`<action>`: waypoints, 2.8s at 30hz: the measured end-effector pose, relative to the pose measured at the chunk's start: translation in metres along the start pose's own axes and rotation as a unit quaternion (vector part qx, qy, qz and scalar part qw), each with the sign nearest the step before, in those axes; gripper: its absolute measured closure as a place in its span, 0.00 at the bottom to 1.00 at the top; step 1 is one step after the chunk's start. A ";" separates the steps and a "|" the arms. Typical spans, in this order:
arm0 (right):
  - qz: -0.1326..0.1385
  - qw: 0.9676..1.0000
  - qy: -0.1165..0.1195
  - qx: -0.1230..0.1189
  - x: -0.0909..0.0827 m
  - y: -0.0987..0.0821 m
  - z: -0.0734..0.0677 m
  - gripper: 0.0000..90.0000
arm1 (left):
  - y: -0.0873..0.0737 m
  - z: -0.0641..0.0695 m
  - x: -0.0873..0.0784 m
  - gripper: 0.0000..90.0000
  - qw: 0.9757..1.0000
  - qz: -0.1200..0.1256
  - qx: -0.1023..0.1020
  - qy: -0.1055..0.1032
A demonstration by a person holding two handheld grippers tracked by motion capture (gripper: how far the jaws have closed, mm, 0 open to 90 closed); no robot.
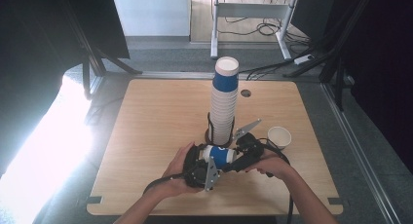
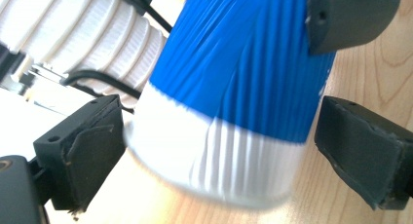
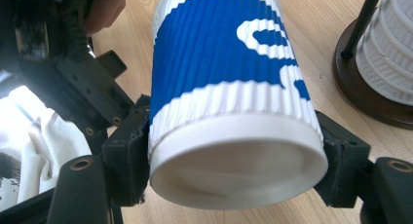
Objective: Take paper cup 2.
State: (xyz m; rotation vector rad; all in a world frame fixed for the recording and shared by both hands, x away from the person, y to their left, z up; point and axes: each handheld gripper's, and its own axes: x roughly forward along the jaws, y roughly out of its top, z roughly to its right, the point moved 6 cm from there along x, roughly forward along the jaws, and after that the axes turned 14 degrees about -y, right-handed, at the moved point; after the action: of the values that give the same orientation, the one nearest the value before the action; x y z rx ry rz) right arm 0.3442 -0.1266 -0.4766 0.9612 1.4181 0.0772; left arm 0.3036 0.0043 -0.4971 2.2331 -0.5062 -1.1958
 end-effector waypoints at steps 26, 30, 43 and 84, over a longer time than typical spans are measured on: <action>0.202 0.977 -0.037 0.056 -0.008 -0.004 0.003 0.31 | -0.029 -0.015 -0.014 0.07 0.941 0.128 -0.291 -0.115; 0.226 0.971 -0.038 0.063 -0.006 -0.008 0.001 0.31 | -0.030 -0.017 -0.014 0.08 0.916 0.161 -0.336 -0.148; 0.274 0.958 -0.046 0.071 0.002 -0.016 -0.004 0.31 | -0.027 -0.023 -0.013 0.08 0.853 0.228 -0.415 -0.218; 0.318 0.945 -0.052 0.064 0.011 -0.013 -0.017 0.31 | -0.003 -0.048 0.006 0.08 0.734 0.326 -0.521 -0.289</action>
State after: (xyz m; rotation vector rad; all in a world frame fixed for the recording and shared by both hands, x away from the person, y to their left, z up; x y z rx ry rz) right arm 0.3261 -0.1199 -0.4911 1.4819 0.9788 0.4118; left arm 0.3476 0.0175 -0.4808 0.6096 -0.5667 -1.2674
